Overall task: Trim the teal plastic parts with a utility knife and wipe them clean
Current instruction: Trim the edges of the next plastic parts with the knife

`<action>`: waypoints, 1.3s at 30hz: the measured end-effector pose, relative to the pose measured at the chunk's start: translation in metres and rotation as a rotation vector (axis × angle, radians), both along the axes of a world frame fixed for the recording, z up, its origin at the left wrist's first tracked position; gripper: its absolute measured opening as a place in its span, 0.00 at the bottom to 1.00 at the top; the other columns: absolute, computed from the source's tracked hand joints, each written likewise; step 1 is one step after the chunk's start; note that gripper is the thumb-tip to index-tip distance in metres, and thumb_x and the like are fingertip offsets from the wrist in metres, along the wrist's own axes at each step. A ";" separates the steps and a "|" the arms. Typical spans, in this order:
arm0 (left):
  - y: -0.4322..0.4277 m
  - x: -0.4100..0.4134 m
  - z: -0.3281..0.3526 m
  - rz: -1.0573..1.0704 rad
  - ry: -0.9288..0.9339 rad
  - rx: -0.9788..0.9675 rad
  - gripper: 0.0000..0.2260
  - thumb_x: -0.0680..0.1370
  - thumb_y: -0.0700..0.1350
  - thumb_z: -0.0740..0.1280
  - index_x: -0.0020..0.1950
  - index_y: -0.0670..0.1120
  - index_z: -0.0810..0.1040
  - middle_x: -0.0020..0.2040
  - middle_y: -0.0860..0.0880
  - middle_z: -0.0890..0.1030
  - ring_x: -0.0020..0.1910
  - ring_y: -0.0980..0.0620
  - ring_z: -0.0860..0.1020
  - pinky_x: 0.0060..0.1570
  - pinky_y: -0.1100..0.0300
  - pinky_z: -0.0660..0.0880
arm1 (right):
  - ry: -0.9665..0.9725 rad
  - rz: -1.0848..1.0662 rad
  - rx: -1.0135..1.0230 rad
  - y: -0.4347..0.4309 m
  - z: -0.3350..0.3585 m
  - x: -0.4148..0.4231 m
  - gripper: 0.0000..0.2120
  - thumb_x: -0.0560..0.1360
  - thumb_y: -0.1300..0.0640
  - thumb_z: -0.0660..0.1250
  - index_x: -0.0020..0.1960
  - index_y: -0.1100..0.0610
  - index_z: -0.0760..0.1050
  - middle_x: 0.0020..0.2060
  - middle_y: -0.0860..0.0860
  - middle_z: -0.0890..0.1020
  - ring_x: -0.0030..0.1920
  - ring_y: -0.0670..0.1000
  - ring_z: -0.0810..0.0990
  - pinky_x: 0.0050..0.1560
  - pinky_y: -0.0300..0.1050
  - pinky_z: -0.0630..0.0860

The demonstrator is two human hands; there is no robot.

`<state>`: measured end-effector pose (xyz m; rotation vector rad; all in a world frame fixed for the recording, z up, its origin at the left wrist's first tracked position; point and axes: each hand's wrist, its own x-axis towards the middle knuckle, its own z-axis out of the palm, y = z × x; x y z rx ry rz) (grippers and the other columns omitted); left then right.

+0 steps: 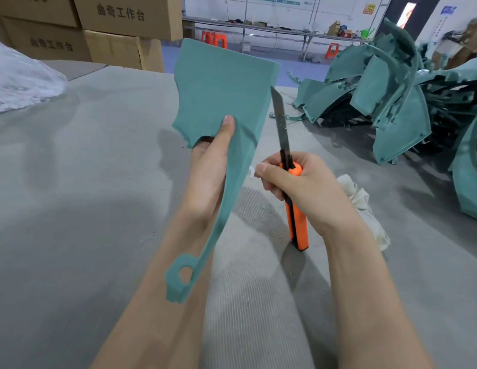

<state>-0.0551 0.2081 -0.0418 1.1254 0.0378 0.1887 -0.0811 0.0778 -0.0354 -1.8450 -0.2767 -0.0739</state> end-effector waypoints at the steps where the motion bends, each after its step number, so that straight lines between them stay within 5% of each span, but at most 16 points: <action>1: -0.001 0.000 0.000 -0.009 -0.020 -0.034 0.09 0.81 0.49 0.63 0.44 0.47 0.78 0.32 0.55 0.81 0.30 0.58 0.79 0.29 0.68 0.72 | -0.004 0.017 -0.013 0.001 0.000 -0.001 0.08 0.75 0.59 0.70 0.40 0.62 0.78 0.26 0.46 0.77 0.27 0.42 0.69 0.31 0.33 0.69; 5: -0.001 -0.001 0.002 -0.014 -0.066 -0.109 0.12 0.81 0.46 0.62 0.60 0.42 0.78 0.50 0.50 0.83 0.44 0.56 0.81 0.40 0.65 0.77 | -0.027 0.085 -0.093 0.008 -0.002 -0.004 0.11 0.74 0.59 0.71 0.39 0.66 0.76 0.29 0.50 0.76 0.28 0.41 0.68 0.31 0.33 0.66; 10: 0.003 0.001 -0.001 -0.071 0.006 -0.003 0.06 0.80 0.46 0.65 0.44 0.49 0.78 0.31 0.55 0.81 0.27 0.58 0.78 0.27 0.67 0.72 | -0.150 -0.310 -0.033 0.000 -0.006 0.009 0.09 0.76 0.58 0.68 0.38 0.58 0.77 0.30 0.49 0.78 0.28 0.43 0.69 0.36 0.42 0.69; 14: 0.010 0.007 -0.009 -0.266 0.002 0.237 0.04 0.78 0.44 0.66 0.50 0.51 0.79 0.45 0.58 0.84 0.42 0.59 0.83 0.41 0.65 0.76 | -0.206 -0.528 0.348 -0.016 -0.004 0.012 0.08 0.77 0.50 0.68 0.40 0.51 0.76 0.31 0.43 0.79 0.26 0.44 0.68 0.29 0.38 0.67; 17: 0.011 0.007 -0.012 -0.347 0.064 0.412 0.06 0.75 0.47 0.69 0.52 0.51 0.80 0.49 0.55 0.85 0.48 0.55 0.83 0.51 0.59 0.78 | -0.146 -0.533 0.341 -0.025 -0.005 0.015 0.04 0.76 0.52 0.70 0.43 0.50 0.79 0.25 0.39 0.76 0.26 0.42 0.69 0.30 0.37 0.68; 20: 0.018 0.006 -0.007 -0.478 0.116 0.010 0.12 0.76 0.53 0.65 0.48 0.49 0.85 0.47 0.51 0.85 0.44 0.53 0.84 0.46 0.57 0.80 | -0.091 -0.518 0.304 -0.026 -0.009 0.020 0.03 0.76 0.57 0.70 0.43 0.52 0.79 0.26 0.43 0.76 0.25 0.44 0.69 0.31 0.40 0.68; 24: 0.020 0.004 -0.007 -0.728 -0.090 -0.461 0.29 0.66 0.60 0.71 0.59 0.42 0.79 0.64 0.41 0.76 0.63 0.40 0.76 0.66 0.44 0.69 | -0.085 -0.535 0.343 -0.020 -0.011 0.021 0.05 0.77 0.57 0.68 0.51 0.56 0.74 0.28 0.49 0.76 0.22 0.44 0.70 0.28 0.39 0.68; 28: 0.007 0.003 -0.014 -0.886 -0.202 -0.297 0.32 0.60 0.49 0.79 0.60 0.48 0.73 0.62 0.48 0.75 0.64 0.46 0.74 0.69 0.45 0.64 | -0.077 -0.545 0.419 -0.018 -0.010 0.020 0.07 0.78 0.58 0.66 0.54 0.61 0.73 0.35 0.55 0.78 0.22 0.41 0.73 0.25 0.35 0.69; 31: -0.016 0.002 -0.017 -0.701 -0.137 -0.097 0.22 0.69 0.45 0.72 0.63 0.48 0.74 0.58 0.50 0.80 0.58 0.51 0.79 0.64 0.49 0.71 | -0.112 -0.539 0.336 -0.014 -0.009 0.019 0.05 0.77 0.58 0.67 0.51 0.58 0.72 0.34 0.52 0.78 0.24 0.42 0.73 0.27 0.35 0.70; 33: -0.031 0.004 -0.019 -0.478 -0.064 -0.231 0.10 0.76 0.45 0.69 0.56 0.48 0.79 0.52 0.48 0.83 0.48 0.51 0.81 0.56 0.52 0.77 | -0.124 -0.462 0.259 -0.009 -0.009 0.017 0.05 0.77 0.58 0.68 0.49 0.55 0.71 0.29 0.48 0.76 0.24 0.44 0.72 0.27 0.35 0.70; 36: -0.032 0.012 -0.021 -0.255 0.102 -0.556 0.07 0.79 0.43 0.65 0.56 0.45 0.77 0.44 0.46 0.83 0.40 0.51 0.82 0.41 0.60 0.80 | -0.155 -0.347 0.181 -0.002 -0.011 0.014 0.04 0.78 0.57 0.66 0.45 0.53 0.72 0.27 0.49 0.77 0.23 0.46 0.71 0.28 0.37 0.70; 39: -0.019 0.015 -0.022 -0.195 0.156 -0.694 0.03 0.78 0.40 0.65 0.46 0.43 0.78 0.36 0.48 0.82 0.32 0.54 0.81 0.34 0.63 0.79 | -0.166 -0.411 0.151 -0.002 -0.012 0.015 0.12 0.78 0.43 0.64 0.43 0.51 0.71 0.30 0.49 0.78 0.29 0.47 0.73 0.37 0.44 0.71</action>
